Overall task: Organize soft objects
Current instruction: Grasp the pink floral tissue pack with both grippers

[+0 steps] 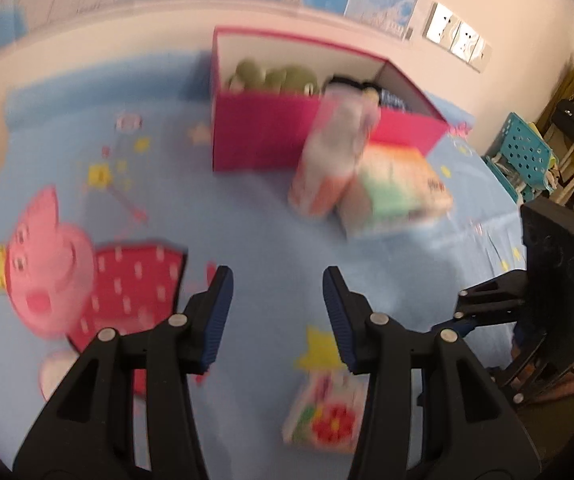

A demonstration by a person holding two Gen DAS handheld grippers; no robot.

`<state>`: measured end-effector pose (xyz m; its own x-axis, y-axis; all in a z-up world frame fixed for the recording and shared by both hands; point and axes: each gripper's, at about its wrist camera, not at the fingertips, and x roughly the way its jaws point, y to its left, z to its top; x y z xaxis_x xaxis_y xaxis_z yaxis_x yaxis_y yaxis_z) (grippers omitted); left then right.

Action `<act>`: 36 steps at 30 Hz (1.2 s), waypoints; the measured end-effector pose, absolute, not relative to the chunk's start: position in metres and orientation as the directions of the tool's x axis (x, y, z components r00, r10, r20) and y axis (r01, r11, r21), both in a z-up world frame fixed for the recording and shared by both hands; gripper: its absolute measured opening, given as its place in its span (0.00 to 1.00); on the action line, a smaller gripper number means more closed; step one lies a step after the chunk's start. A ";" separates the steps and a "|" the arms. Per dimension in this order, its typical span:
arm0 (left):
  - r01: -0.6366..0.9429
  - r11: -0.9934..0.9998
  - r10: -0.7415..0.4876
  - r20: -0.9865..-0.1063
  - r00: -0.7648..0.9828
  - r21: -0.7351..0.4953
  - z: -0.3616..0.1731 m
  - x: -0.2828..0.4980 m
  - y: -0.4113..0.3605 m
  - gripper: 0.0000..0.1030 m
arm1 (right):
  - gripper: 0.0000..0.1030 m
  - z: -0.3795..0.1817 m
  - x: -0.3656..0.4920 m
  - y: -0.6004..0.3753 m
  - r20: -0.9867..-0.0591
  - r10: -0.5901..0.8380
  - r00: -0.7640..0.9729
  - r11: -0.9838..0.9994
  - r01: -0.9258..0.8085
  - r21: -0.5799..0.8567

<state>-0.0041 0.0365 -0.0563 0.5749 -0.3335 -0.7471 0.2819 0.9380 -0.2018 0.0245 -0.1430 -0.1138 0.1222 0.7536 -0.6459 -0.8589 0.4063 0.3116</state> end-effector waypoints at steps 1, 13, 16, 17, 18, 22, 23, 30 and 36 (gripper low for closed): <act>0.278 0.938 -0.333 -0.753 0.568 -0.206 -0.060 -0.008 0.038 0.47 | 0.42 -0.118 0.020 -0.140 -0.654 0.749 0.104 0.397 -0.860 0.319; 0.335 0.861 -0.499 -0.765 0.407 -0.383 -0.094 -0.050 0.044 0.47 | 0.42 -0.133 0.009 -0.137 -0.644 0.765 -0.001 0.355 -0.834 0.422; 0.340 0.836 -0.540 -0.760 0.363 -0.431 -0.100 -0.047 0.039 0.47 | 0.42 -0.133 0.011 -0.133 -0.632 0.775 -0.002 0.351 -0.830 0.433; 0.344 0.831 -0.546 -0.758 0.358 -0.436 -0.100 -0.047 0.035 0.47 | 0.42 -0.135 0.014 -0.129 -0.627 0.779 0.000 0.352 -0.828 0.437; 0.349 0.829 -0.549 -0.756 0.356 -0.438 -0.100 -0.046 0.033 0.47 | 0.42 -0.135 0.016 -0.130 -0.623 0.782 0.010 0.359 -0.824 0.438; 0.371 0.809 -0.576 -0.743 0.341 -0.456 -0.100 -0.040 0.020 0.48 | 0.42 -0.132 0.029 -0.138 -0.607 0.792 0.073 0.409 -0.800 0.438; 0.374 0.799 -0.590 -0.735 0.334 -0.471 -0.100 -0.038 0.017 0.48 | 0.42 -0.131 0.034 -0.144 -0.599 0.795 0.098 0.429 -0.788 0.441; 0.404 0.777 -0.616 -0.719 0.323 -0.484 -0.098 -0.015 -0.014 0.47 | 0.42 -0.122 0.064 -0.176 -0.560 0.795 0.233 0.530 -0.714 0.457; 0.395 0.810 -0.568 -0.746 0.348 -0.433 -0.095 -0.005 -0.031 0.40 | 0.42 -0.120 0.073 -0.187 -0.557 0.777 0.294 0.578 -0.686 0.443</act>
<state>-0.0050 -0.0315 -0.0949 0.3478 -0.5684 -0.7456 0.3952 0.8101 -0.4332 0.0728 -0.1873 -0.1200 0.2942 0.7766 -0.5570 -0.6855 0.5776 0.4432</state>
